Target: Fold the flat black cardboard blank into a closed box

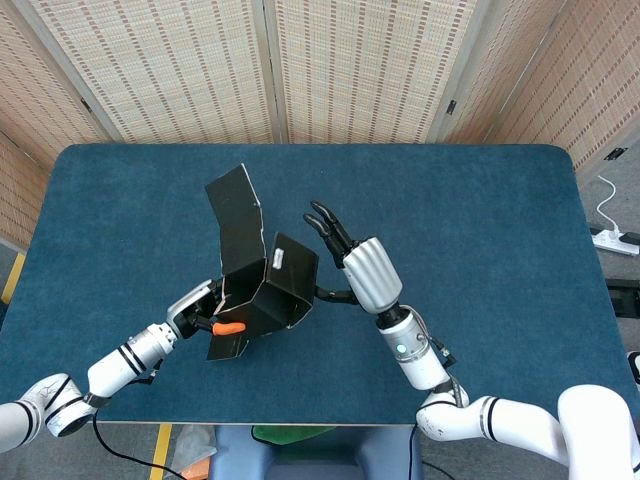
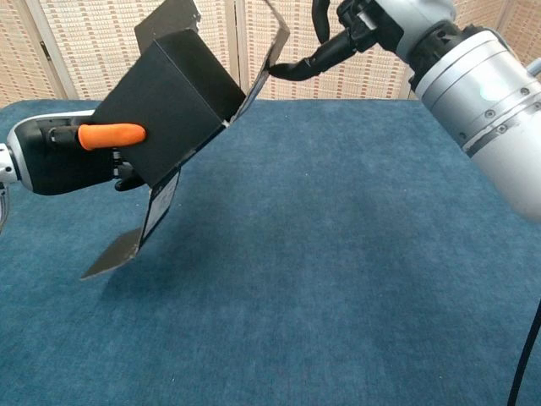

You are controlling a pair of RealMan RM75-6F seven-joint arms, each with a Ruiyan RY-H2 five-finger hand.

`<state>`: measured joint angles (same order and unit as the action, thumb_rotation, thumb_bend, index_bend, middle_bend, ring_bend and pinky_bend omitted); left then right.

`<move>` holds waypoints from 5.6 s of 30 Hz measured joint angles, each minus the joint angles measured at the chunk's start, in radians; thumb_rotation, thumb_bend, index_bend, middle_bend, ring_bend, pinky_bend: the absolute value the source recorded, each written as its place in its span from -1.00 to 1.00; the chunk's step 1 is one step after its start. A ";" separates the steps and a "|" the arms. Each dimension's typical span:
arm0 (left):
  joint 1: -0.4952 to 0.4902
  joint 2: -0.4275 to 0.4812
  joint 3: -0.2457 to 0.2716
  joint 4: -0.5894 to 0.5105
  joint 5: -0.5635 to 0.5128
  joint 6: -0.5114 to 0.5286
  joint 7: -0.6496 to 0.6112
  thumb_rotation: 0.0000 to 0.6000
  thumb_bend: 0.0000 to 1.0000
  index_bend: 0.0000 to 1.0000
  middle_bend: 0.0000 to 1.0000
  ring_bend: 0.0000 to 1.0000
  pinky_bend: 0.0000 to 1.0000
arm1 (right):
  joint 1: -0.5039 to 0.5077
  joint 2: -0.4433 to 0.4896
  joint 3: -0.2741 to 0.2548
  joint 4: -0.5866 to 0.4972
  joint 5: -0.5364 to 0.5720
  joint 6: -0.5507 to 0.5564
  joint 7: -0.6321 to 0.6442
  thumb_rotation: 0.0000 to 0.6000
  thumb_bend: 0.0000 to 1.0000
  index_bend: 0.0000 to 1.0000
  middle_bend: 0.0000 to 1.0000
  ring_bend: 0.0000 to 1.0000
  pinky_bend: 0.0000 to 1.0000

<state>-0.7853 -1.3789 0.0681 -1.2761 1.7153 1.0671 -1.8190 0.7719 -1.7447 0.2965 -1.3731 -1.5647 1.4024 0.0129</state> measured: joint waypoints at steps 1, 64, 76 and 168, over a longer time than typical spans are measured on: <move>-0.004 0.001 0.003 0.002 0.005 0.001 0.012 1.00 -0.59 -0.41 -0.29 0.03 0.44 | 0.001 0.003 -0.002 -0.009 -0.008 0.001 -0.018 1.00 -1.00 -1.00 -1.00 0.33 1.00; -0.035 -0.169 0.010 0.089 -0.177 -0.284 0.792 1.00 -0.59 -0.56 -0.43 -0.05 0.37 | 0.128 -0.161 -0.309 0.501 -0.304 -0.132 -0.125 1.00 -0.74 -0.08 -0.14 0.52 1.00; -0.028 -0.163 -0.002 0.059 -0.191 -0.301 0.848 1.00 -0.59 -0.82 -0.58 -0.07 0.30 | 0.125 -0.155 -0.324 0.489 -0.304 -0.131 -0.146 1.00 -0.73 -0.03 -0.13 0.52 1.00; 0.021 -0.207 -0.080 0.041 -0.265 -0.318 0.983 1.00 -0.58 -0.19 -0.04 -0.03 0.35 | 0.185 -0.004 -0.341 0.280 -0.263 -0.349 -0.247 1.00 -0.61 0.90 0.87 0.57 1.00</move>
<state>-0.7646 -1.5854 -0.0118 -1.2354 1.4503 0.7490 -0.8359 0.9568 -1.7484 -0.0442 -1.0934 -1.8273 1.0533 -0.2340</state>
